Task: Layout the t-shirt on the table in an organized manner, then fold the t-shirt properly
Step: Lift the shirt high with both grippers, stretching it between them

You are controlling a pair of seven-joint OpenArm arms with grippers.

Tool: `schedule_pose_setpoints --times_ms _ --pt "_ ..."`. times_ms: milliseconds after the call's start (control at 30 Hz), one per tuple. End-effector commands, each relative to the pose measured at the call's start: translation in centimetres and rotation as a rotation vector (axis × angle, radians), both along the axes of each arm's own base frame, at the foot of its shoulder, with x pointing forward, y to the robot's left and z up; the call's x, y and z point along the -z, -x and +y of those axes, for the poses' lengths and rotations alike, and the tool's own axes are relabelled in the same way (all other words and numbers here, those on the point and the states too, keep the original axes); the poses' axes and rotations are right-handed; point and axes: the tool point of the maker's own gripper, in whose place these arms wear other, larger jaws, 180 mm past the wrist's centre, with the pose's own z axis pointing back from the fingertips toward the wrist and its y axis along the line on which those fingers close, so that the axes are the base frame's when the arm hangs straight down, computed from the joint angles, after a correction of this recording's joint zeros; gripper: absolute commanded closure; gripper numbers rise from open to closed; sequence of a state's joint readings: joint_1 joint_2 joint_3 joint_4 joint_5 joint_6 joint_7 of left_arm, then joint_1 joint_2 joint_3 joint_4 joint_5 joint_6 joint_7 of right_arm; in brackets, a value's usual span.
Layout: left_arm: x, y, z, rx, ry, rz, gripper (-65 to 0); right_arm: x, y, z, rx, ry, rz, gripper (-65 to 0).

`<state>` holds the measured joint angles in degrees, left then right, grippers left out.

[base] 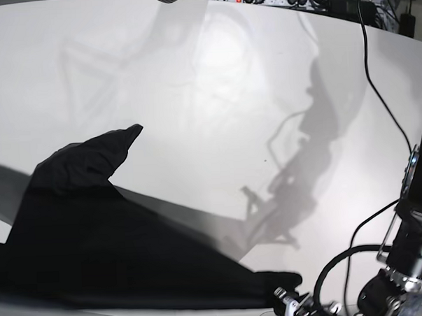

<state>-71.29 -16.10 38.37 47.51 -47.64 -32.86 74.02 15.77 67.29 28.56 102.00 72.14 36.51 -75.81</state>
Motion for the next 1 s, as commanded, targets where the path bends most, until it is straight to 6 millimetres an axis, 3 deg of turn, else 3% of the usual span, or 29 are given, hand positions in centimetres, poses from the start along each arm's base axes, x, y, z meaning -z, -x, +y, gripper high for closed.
schedule_pose_setpoints --times_ms 0,133,267,500,633,767,900,967 --pt "-3.8 -1.1 -0.1 0.011 0.034 -0.067 0.0 -0.8 0.3 0.3 -0.024 0.000 -0.011 0.0" --pt "-3.9 0.5 0.4 0.059 0.114 0.004 0.0 3.8 1.0 1.9 -0.089 -0.072 0.111 0.0" --pt "-4.1 2.2 -0.6 0.129 0.215 0.070 0.0 8.3 2.0 3.6 -0.133 -0.162 0.217 0.0" --pt "-0.2 4.6 -0.5 0.185 0.122 0.190 0.0 15.7 4.5 5.9 -0.134 -0.305 0.366 0.0" --pt "9.0 9.9 0.2 0.202 0.042 0.403 0.0 19.2 6.4 7.4 -0.139 -0.381 0.436 0.0" --pt "16.3 16.4 1.1 0.228 -0.022 0.601 0.0 22.9 8.9 8.9 -0.130 -0.429 0.542 0.0" --pt "20.7 21.9 1.9 0.256 -0.073 0.743 0.0 27.5 11.4 9.8 -0.116 -0.351 0.687 0.0" --pt "21.5 22.6 2.2 0.272 -0.110 0.755 0.0 28.8 11.4 10.0 -0.122 -0.285 0.707 0.0"
